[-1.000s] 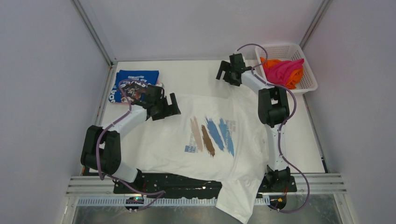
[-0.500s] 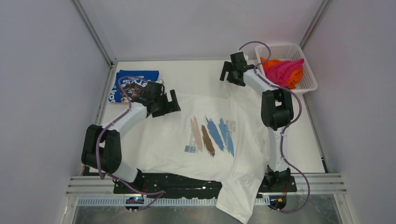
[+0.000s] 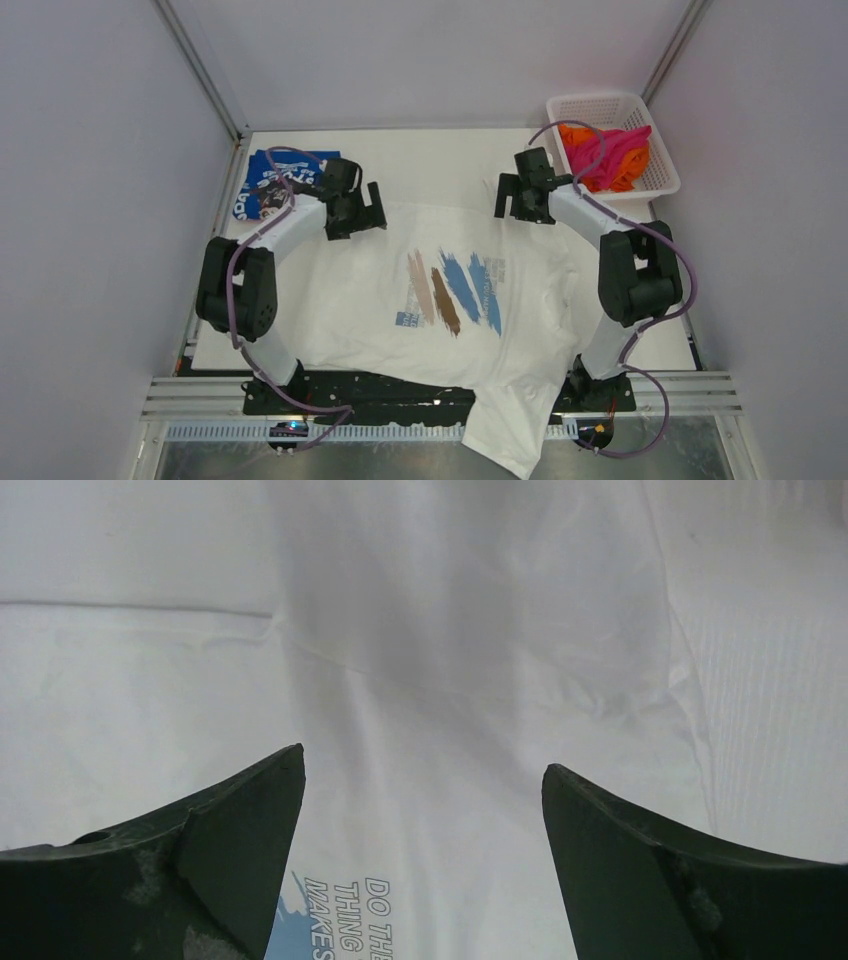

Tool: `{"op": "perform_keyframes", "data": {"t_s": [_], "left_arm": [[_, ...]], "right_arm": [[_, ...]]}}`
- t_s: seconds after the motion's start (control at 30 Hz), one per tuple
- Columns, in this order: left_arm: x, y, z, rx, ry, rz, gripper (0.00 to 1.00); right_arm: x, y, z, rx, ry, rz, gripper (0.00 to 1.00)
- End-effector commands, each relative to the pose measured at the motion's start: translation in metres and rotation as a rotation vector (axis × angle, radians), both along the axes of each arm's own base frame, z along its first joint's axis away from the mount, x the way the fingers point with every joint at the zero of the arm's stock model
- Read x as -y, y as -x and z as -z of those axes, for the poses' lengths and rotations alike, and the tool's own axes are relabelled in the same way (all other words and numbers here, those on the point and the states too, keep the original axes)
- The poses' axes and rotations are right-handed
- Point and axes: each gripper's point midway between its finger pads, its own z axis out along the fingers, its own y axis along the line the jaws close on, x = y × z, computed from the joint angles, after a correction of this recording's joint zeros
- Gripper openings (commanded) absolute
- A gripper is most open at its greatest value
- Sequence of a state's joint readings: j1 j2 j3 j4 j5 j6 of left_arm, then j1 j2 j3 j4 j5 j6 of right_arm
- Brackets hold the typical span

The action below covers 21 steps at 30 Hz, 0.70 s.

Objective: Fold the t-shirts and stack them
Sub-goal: Flatten out the tshirt

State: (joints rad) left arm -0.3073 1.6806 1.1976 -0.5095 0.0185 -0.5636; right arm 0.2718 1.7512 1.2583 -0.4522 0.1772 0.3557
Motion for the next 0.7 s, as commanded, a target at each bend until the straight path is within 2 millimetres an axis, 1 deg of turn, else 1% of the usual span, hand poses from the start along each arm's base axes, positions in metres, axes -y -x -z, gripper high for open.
{"op": "perform_keyframes", "data": {"t_s": [0.0,0.03,0.07,0.1,0.13,0.17,0.2,0.23,0.27,0.3,0.33,0.37,0.4,0.43,0.47,0.5,0.57,0.6,0.63,0.67], "left_arm": [[-0.008,-0.006,0.009,-0.054,-0.060,-0.022,1.00],[-0.008,-0.008,0.011,-0.061,-0.062,-0.024,1.00],[-0.008,-0.010,0.013,-0.070,-0.067,-0.025,1.00],[-0.008,-0.011,0.016,-0.079,-0.072,-0.027,1.00],[-0.008,-0.013,0.019,-0.091,-0.075,-0.031,1.00],[-0.007,-0.014,0.021,-0.099,-0.075,-0.033,1.00],[-0.008,-0.016,0.024,-0.104,-0.075,-0.038,1.00],[-0.007,-0.018,0.026,-0.112,-0.071,-0.041,1.00],[-0.007,-0.020,0.029,-0.121,-0.063,-0.045,1.00],[-0.006,-0.021,0.032,-0.131,-0.054,-0.049,1.00],[-0.006,-0.023,0.035,-0.143,-0.041,-0.052,1.00],[-0.004,-0.024,0.037,-0.152,-0.023,-0.048,1.00],[-0.003,-0.025,0.038,-0.159,-0.013,-0.050,1.00],[-0.004,-0.028,0.039,-0.161,-0.009,-0.054,1.00],[-0.004,-0.030,0.042,-0.167,-0.008,-0.058,1.00],[-0.005,-0.033,0.043,-0.171,-0.005,-0.063,1.00],[-0.005,-0.039,0.044,-0.178,0.001,-0.068,1.00],[-0.004,-0.042,0.046,-0.184,0.005,-0.068,1.00],[-0.004,-0.045,0.045,-0.187,0.011,-0.071,1.00],[-0.004,-0.047,0.046,-0.188,0.015,-0.073,1.00]], "right_arm": [[0.004,0.004,0.016,-0.054,0.023,-0.034,0.95],[0.006,0.003,0.024,-0.076,0.027,-0.033,0.95],[0.005,0.000,0.024,-0.077,0.018,-0.037,0.95],[0.008,-0.001,0.031,-0.097,0.018,-0.029,0.95],[0.006,-0.006,0.031,-0.096,0.004,-0.031,0.95],[0.009,-0.007,0.038,-0.113,-0.003,-0.023,0.95],[0.007,-0.011,0.038,-0.113,-0.017,-0.025,0.95],[0.009,-0.012,0.046,-0.133,-0.021,-0.016,0.95],[0.007,-0.016,0.046,-0.131,-0.035,-0.018,0.95],[0.009,-0.017,0.053,-0.151,-0.036,-0.013,0.95],[0.008,-0.023,0.052,-0.146,-0.043,-0.014,0.95],[0.008,-0.023,0.060,-0.171,-0.040,-0.013,0.95],[0.008,-0.030,0.056,-0.160,-0.042,-0.012,0.95],[0.009,-0.030,0.061,-0.180,-0.036,-0.013,0.95],[0.008,-0.037,0.057,-0.164,-0.039,-0.012,0.95],[0.009,-0.040,0.061,-0.171,-0.040,-0.008,0.95],[0.010,-0.049,0.060,-0.174,-0.047,-0.003,0.95],[0.010,-0.056,0.054,-0.163,-0.052,-0.002,0.95],[0.010,-0.059,0.058,-0.172,-0.054,-0.002,0.95],[0.009,-0.066,0.058,-0.168,-0.061,-0.004,0.95]]}}
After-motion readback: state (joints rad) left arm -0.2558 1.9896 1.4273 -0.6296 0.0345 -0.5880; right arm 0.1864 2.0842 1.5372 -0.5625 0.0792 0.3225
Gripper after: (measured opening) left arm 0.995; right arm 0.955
